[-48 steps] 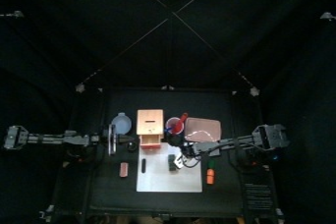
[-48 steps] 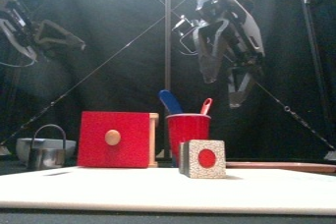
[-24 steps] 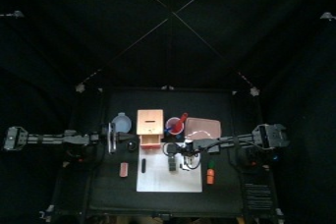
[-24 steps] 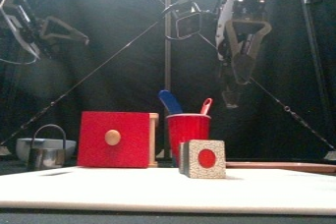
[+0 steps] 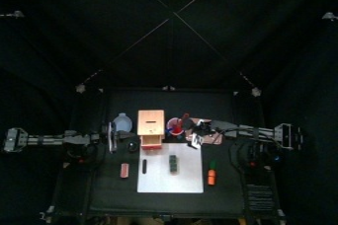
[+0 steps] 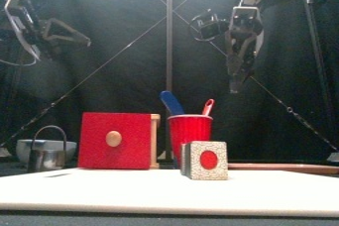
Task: Place sushi on board then cut the sushi with the knife then place the pieces on the plate
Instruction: Pick knife at handle with right hand
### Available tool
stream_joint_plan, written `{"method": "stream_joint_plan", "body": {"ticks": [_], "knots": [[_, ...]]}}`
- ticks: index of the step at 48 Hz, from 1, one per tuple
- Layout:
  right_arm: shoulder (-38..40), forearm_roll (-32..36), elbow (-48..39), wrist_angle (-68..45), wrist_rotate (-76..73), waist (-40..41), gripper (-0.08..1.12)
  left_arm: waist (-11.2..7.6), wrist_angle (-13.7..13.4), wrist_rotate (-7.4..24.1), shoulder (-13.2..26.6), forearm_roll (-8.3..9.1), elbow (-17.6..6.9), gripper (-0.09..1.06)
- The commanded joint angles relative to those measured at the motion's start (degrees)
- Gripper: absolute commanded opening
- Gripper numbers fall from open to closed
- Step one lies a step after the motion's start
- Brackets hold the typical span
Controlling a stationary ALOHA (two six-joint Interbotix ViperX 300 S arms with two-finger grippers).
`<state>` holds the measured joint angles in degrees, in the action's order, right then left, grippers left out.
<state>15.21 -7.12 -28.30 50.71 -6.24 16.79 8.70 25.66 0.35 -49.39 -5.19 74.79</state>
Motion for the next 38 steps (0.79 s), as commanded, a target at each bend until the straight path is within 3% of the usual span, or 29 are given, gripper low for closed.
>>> {"method": "stream_joint_plan", "body": {"ticks": [1, 12, 22, 28, 38], "knots": [[1.67, -0.79, 0.70, -0.44, 0.26, 7.91, 1.04, 1.23, 0.53, 0.00, 0.18, 0.00, -1.67, 0.11], [-0.09, -2.20, 2.29, 0.00, 3.78, 16.08, 1.04, 2.46, 0.53, -0.44, 0.18, -0.35, -1.58, 0.12], [-6.50, -13.18, 8.09, 5.89, 11.60, 19.86, 1.04, 2.64, 0.53, -0.44, 0.18, -2.64, -1.49, 0.11], [-10.81, -17.67, 12.22, 8.00, 14.77, 22.24, 1.04, 2.64, 0.53, -0.44, 0.18, -3.16, -1.41, 0.11], [-17.67, -16.08, 18.46, 11.16, 15.64, 24.87, 1.04, 2.90, 0.53, 0.00, 0.18, -3.08, -1.32, 0.11]]}}
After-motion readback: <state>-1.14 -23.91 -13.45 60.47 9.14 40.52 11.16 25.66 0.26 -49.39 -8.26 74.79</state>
